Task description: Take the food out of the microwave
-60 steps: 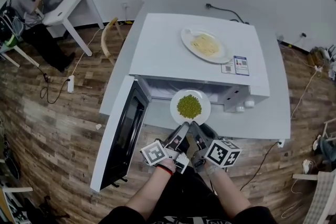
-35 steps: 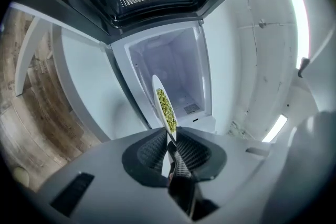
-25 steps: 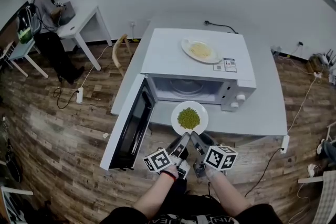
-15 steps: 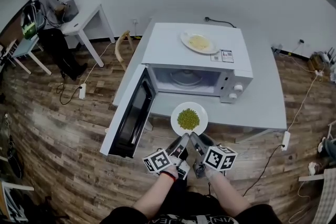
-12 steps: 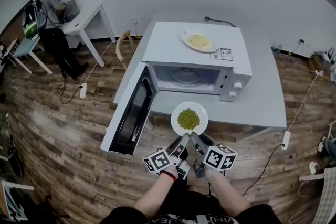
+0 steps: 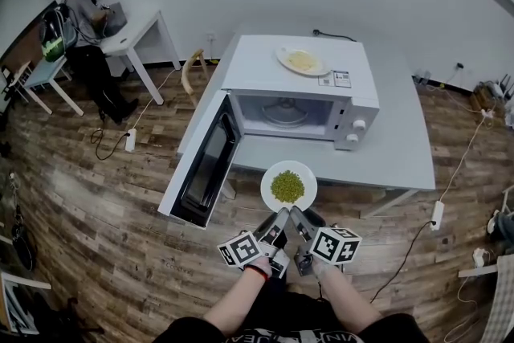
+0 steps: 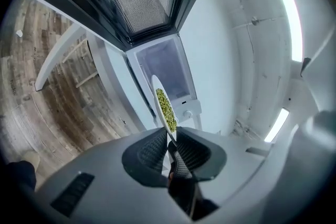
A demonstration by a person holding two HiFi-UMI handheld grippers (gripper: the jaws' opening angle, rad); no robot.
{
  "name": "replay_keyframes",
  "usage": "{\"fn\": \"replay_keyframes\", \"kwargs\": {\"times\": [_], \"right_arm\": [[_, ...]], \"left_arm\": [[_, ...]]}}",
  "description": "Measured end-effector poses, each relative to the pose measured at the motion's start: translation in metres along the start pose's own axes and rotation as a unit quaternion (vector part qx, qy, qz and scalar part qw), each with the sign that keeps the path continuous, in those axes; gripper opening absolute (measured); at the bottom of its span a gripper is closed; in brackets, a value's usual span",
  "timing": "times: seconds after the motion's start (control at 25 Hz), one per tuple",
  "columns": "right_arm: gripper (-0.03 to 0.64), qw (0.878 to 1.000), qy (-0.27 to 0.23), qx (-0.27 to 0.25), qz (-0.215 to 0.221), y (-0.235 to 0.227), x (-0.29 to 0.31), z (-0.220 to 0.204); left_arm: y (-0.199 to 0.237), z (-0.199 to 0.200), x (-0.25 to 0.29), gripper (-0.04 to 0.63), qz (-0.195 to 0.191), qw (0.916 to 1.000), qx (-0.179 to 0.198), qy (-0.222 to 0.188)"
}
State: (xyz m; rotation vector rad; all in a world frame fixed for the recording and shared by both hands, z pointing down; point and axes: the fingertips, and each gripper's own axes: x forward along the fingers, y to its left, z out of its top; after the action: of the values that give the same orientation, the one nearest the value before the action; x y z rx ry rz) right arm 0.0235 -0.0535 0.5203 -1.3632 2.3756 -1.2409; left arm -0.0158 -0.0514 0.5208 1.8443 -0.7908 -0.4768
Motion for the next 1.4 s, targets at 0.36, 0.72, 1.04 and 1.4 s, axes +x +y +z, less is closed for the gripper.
{"fn": "replay_keyframes", "kwargs": {"times": [0.36,0.72,1.04,1.4], "right_arm": [[0.124,1.0,0.003,-0.003,0.006,0.009,-0.018,-0.014],[0.124,1.0,0.007,-0.002,0.01,0.011,-0.034,-0.028],[0.124,1.0,0.013,-0.003,0.013,0.013,-0.048,-0.038],[0.124,1.0,0.02,-0.003,0.019,0.015,-0.055,-0.044]], "left_arm": [[-0.008,-0.014,-0.019,0.055,0.001,1.0,0.003,-0.004],[-0.012,-0.03,-0.033,0.057,0.005,1.0,0.005,-0.004],[-0.016,-0.043,-0.045,0.057,0.009,0.9999,0.004,-0.008],[-0.018,-0.05,-0.052,0.057,0.017,0.9998,0.005,-0.01]]}}
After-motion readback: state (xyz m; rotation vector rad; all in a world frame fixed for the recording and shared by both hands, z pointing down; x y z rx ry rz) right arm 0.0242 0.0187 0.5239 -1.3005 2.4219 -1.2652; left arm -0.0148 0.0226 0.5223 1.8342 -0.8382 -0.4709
